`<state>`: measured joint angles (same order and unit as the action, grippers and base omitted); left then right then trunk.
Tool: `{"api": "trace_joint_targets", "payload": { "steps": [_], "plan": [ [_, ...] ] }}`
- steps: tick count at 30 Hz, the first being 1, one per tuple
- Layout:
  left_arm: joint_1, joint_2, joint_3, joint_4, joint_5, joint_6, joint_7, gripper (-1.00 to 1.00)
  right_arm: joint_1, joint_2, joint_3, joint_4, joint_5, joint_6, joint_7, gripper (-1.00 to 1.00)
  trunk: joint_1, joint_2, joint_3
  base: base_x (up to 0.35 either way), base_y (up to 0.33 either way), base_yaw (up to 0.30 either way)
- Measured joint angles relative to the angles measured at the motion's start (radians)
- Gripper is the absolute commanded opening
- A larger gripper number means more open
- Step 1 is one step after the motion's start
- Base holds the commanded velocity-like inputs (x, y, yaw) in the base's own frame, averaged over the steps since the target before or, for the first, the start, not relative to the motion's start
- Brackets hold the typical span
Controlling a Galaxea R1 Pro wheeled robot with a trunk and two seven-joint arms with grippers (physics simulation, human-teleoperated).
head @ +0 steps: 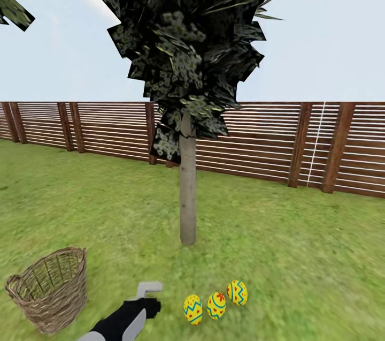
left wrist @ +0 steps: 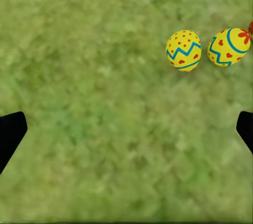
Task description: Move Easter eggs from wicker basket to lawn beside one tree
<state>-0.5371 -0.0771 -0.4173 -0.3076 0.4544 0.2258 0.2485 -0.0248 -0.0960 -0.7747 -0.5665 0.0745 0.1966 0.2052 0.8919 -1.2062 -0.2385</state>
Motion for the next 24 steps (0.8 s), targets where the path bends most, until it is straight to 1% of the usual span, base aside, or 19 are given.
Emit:
{"api": "trace_joint_targets", "payload": {
  "steps": [2,5,6,10,11,14,17,20,21,24],
  "plan": [
    [0.009,0.002,0.0,0.019,0.0,-0.026,-0.002,1.0,0.001,0.001,0.001,0.02,0.0,-0.017,-0.007,1.0,-0.008,0.014,0.006,0.0,0.0,0.0],
    [0.023,0.005,0.0,0.071,0.001,-0.1,-0.015,1.0,0.001,0.001,0.003,0.072,0.0,-0.069,-0.016,1.0,-0.019,0.035,0.016,0.0,0.0,0.0],
    [0.025,0.005,0.0,0.081,0.001,-0.113,-0.019,1.0,0.001,0.001,0.003,0.084,0.001,-0.077,-0.017,1.0,-0.023,0.042,0.019,0.0,0.0,0.0],
    [0.034,0.006,-0.001,0.118,0.002,-0.161,-0.032,1.0,0.001,-0.004,0.008,0.129,0.001,-0.097,-0.019,1.0,-0.038,0.07,0.031,0.0,0.0,0.0],
    [0.049,0.006,0.0,0.128,0.002,-0.194,-0.035,1.0,0.001,-0.005,0.009,0.144,0.001,-0.102,-0.019,1.0,-0.042,0.077,0.034,0.0,0.0,0.0],
    [0.073,0.006,0.0,0.132,0.001,-0.231,-0.037,1.0,0.001,-0.001,0.007,0.153,0.0,-0.106,-0.019,1.0,-0.054,0.098,0.044,0.0,0.0,0.0],
    [0.094,0.006,0.0,0.133,0.0,-0.25,-0.038,1.0,0.001,0.001,0.007,0.158,-0.001,-0.109,-0.019,1.0,-0.065,0.119,0.053,0.0,0.0,0.0],
    [0.108,0.006,0.001,0.134,0.0,-0.258,-0.038,1.0,0.001,0.002,0.008,0.192,0.001,-0.11,-0.019,1.0,-0.077,0.14,0.063,0.0,0.0,0.0],
    [0.117,0.007,0.001,0.134,0.0,-0.26,-0.038,1.0,0.001,0.002,0.009,0.217,0.002,-0.114,-0.019,1.0,-0.081,0.147,0.066,0.0,0.0,0.0],
    [0.13,0.007,0.001,0.134,0.0,-0.263,-0.038,1.0,0.001,0.002,0.008,0.252,0.001,-0.135,-0.018,1.0,-0.092,0.168,0.075,0.0,0.0,0.0]
  ]
}}
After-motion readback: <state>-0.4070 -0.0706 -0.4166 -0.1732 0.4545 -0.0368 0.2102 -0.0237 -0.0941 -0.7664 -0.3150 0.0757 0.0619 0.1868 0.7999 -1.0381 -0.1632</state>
